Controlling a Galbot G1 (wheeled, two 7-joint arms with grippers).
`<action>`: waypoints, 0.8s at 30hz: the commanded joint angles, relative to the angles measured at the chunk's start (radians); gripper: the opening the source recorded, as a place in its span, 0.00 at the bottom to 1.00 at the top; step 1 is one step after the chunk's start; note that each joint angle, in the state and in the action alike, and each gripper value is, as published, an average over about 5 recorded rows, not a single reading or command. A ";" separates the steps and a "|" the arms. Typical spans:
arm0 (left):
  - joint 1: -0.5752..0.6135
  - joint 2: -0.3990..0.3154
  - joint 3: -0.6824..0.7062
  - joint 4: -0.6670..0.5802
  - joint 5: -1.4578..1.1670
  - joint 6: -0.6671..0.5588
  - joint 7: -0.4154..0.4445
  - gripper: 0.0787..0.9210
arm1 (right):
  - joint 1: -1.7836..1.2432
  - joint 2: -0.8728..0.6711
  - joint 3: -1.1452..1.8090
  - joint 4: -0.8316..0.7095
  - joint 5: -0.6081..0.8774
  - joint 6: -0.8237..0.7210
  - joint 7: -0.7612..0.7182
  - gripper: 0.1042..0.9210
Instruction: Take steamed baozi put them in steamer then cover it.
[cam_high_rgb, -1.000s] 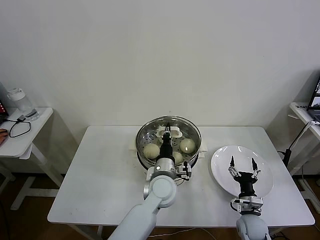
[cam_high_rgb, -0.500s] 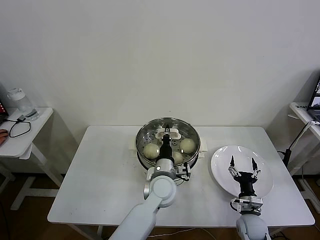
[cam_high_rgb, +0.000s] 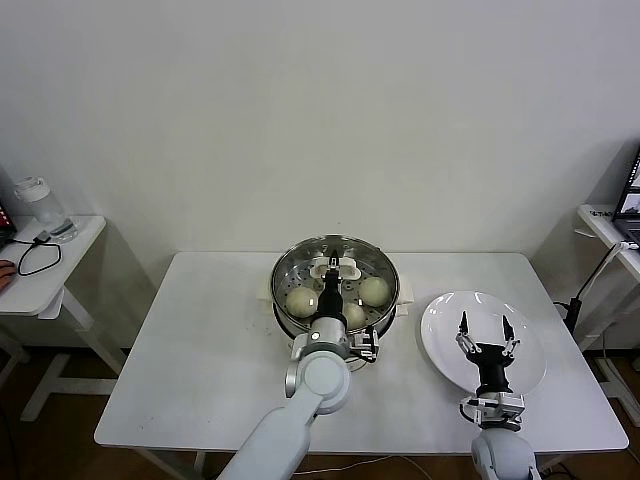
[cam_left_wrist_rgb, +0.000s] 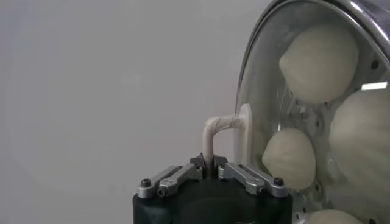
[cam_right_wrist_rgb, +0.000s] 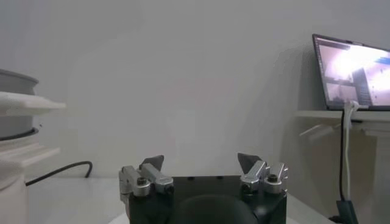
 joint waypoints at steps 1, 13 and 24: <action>0.008 0.001 -0.008 -0.003 0.005 -0.005 0.022 0.13 | 0.002 -0.001 0.000 0.001 0.000 0.000 0.000 0.88; 0.071 0.043 0.007 -0.176 -0.053 0.003 0.018 0.45 | 0.008 0.002 -0.008 0.001 -0.005 -0.002 0.000 0.88; 0.160 0.180 -0.003 -0.488 -0.230 0.028 0.029 0.80 | 0.006 -0.001 -0.007 0.020 -0.001 -0.012 0.004 0.88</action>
